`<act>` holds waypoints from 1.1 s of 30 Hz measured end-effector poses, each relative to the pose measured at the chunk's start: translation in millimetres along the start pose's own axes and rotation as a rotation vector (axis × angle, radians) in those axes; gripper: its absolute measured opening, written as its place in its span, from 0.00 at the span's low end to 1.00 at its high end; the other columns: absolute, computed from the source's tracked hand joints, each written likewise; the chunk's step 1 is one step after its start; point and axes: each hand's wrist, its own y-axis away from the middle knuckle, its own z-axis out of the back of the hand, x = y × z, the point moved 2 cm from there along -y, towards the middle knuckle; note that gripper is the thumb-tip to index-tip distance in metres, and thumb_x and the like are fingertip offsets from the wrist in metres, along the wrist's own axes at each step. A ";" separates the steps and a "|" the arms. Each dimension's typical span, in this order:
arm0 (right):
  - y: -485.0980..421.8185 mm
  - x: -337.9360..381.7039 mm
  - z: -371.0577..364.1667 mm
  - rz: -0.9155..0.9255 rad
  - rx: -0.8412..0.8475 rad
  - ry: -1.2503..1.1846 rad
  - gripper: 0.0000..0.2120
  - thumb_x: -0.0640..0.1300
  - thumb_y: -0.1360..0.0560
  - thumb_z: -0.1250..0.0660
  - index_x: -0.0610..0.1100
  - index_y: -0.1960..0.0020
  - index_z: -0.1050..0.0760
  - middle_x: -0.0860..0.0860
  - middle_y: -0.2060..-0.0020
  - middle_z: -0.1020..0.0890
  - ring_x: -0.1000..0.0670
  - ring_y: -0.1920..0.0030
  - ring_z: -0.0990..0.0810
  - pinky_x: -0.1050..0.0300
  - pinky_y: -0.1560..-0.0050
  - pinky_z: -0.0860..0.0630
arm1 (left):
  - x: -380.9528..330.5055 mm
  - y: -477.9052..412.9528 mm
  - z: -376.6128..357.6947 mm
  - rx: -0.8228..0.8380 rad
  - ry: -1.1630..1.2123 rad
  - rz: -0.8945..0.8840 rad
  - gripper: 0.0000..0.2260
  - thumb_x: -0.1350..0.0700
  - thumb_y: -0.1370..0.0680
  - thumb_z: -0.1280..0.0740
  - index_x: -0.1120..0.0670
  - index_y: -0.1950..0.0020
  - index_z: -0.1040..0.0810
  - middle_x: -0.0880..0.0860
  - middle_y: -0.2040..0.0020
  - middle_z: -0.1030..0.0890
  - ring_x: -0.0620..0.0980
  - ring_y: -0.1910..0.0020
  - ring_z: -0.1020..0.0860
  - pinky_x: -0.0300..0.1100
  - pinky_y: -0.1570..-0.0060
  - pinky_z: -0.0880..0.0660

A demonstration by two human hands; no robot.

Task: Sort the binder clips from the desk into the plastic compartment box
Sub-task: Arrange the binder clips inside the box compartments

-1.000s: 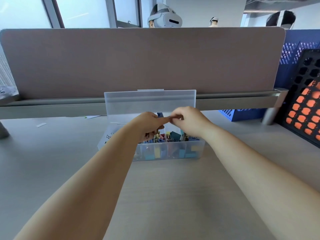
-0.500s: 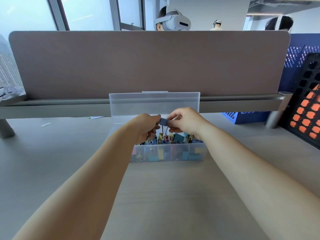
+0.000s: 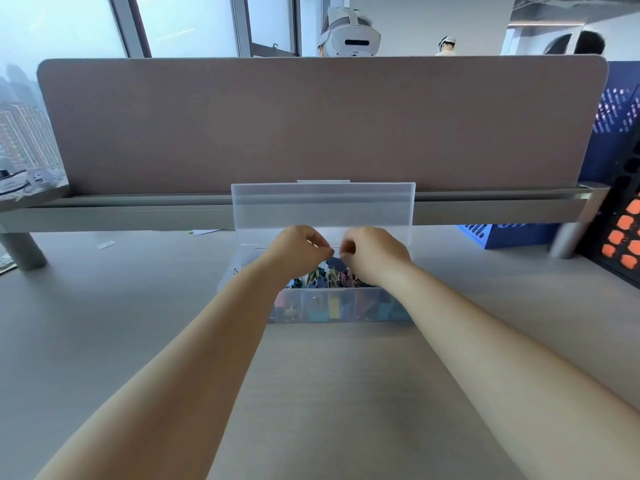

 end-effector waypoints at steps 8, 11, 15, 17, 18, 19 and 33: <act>-0.4 -4.7 7.9 0.041 0.022 -0.119 0.11 0.40 0.23 0.38 0.51 0.46 0.20 0.52 0.45 0.19 0.48 0.45 0.23 0.55 0.49 0.26 | -1.4 -4.0 -15.5 -0.011 -0.391 -0.045 0.01 0.50 0.27 0.29 0.45 0.57 0.18 0.48 0.53 0.19 0.52 0.55 0.21 0.42 0.56 0.23; 0.9 -6.1 7.4 0.033 0.076 -0.081 0.12 0.40 0.24 0.35 0.51 0.45 0.19 0.52 0.44 0.18 0.48 0.45 0.22 0.55 0.48 0.24 | -4.9 -4.0 -15.1 -0.039 -0.474 -0.050 0.02 0.49 0.27 0.28 0.44 0.57 0.19 0.47 0.53 0.19 0.51 0.53 0.21 0.40 0.60 0.26; 2.0 -7.6 3.5 0.034 0.099 -0.063 0.13 0.39 0.23 0.35 0.48 0.40 0.21 0.50 0.42 0.20 0.47 0.44 0.22 0.58 0.51 0.28 | -0.1 -3.3 -17.0 -0.042 -0.534 -0.058 0.05 0.51 0.27 0.29 0.44 0.53 0.23 0.46 0.51 0.20 0.51 0.52 0.22 0.41 0.60 0.27; 2.5 -8.7 2.3 0.038 0.101 -0.041 0.14 0.37 0.23 0.36 0.47 0.39 0.22 0.49 0.41 0.21 0.46 0.43 0.23 0.58 0.51 0.28 | 1.7 -2.4 -17.9 -0.046 -0.545 -0.044 0.04 0.52 0.26 0.31 0.44 0.52 0.21 0.48 0.52 0.20 0.51 0.54 0.22 0.41 0.60 0.26; 3.1 -9.4 1.9 0.041 0.106 -0.036 0.15 0.36 0.23 0.36 0.47 0.39 0.22 0.49 0.41 0.21 0.46 0.43 0.23 0.58 0.50 0.28 | 2.6 -1.9 -18.4 -0.045 -0.542 -0.035 0.04 0.52 0.25 0.31 0.45 0.52 0.20 0.48 0.53 0.20 0.51 0.55 0.22 0.41 0.60 0.25; 3.5 -10.0 1.9 0.046 0.106 -0.036 0.14 0.37 0.23 0.36 0.47 0.39 0.22 0.49 0.41 0.21 0.46 0.44 0.23 0.57 0.50 0.27 | 3.4 -1.8 -18.7 -0.044 -0.542 -0.028 0.04 0.52 0.25 0.32 0.45 0.51 0.20 0.48 0.53 0.20 0.51 0.55 0.21 0.40 0.61 0.26; 10.5 -3.2 24.8 -0.039 0.201 -0.872 0.09 0.45 0.20 0.37 0.40 0.49 0.21 0.47 0.57 0.15 0.53 0.61 0.17 0.64 0.61 0.22 | -22.5 5.1 -5.0 0.161 0.590 0.154 0.09 0.70 0.25 0.44 0.66 0.51 0.26 0.60 0.56 0.29 0.52 0.61 0.30 0.40 0.64 0.34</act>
